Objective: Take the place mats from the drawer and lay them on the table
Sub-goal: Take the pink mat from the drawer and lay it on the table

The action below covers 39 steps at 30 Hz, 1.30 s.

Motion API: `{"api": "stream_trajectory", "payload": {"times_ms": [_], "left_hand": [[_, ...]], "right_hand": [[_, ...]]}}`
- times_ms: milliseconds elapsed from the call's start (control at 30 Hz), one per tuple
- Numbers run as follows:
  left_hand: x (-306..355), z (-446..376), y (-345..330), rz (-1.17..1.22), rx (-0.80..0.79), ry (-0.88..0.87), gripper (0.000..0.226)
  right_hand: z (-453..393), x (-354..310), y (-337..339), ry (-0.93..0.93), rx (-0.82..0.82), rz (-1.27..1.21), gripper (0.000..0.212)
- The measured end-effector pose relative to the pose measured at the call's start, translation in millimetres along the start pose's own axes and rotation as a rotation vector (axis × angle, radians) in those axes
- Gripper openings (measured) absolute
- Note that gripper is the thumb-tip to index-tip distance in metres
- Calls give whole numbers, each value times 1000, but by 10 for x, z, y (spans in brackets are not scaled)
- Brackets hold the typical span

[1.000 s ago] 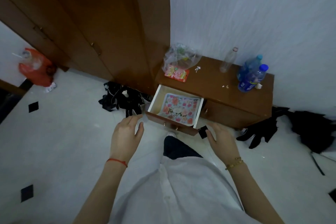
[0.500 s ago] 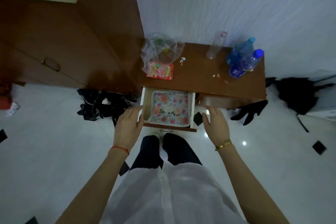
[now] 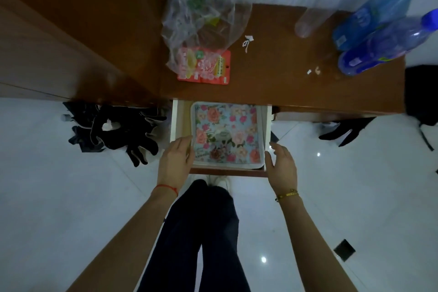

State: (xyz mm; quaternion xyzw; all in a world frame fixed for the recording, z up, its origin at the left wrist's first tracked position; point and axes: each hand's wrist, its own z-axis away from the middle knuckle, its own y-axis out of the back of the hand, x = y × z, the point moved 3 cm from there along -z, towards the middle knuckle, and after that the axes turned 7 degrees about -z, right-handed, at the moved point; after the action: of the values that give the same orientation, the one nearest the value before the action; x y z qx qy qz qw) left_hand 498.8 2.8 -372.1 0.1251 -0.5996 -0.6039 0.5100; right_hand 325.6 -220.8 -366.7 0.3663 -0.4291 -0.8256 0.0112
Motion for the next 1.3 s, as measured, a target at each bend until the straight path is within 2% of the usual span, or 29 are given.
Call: {"api": "stream_trajectory", "payload": {"times_ms": [167, 333, 533, 700, 800, 933, 1100, 1300], "left_hand": [[-313, -251, -745, 32, -71, 79, 32], [-564, -436, -1206, -14, -177, 189, 34], [-787, -437, -1514, -78, -397, 386, 45], [-817, -474, -1554, -81, -503, 436, 37], [-793, -491, -1515, -20, -469, 473, 34], [-770, -461, -1409, 179, -410, 533, 36], [-628, -383, -1161, 344, -385, 516, 38], [-647, 78, -803, 395, -378, 530, 47]], "right_hand": [[-241, 465, -485, -20, 34, 4, 30], [-286, 720, -752, -6, 108, 19, 25], [-236, 779, -888, -66, 144, -35, 28], [-206, 796, -980, -82, 156, -37, 31], [-212, 806, -978, -81, 160, -41, 31], [-207, 815, -957, -67, 130, -32, 34], [-133, 794, -902, -88, 88, -9, 36], [76, 710, -806, -83, 32, -9, 31]]}}
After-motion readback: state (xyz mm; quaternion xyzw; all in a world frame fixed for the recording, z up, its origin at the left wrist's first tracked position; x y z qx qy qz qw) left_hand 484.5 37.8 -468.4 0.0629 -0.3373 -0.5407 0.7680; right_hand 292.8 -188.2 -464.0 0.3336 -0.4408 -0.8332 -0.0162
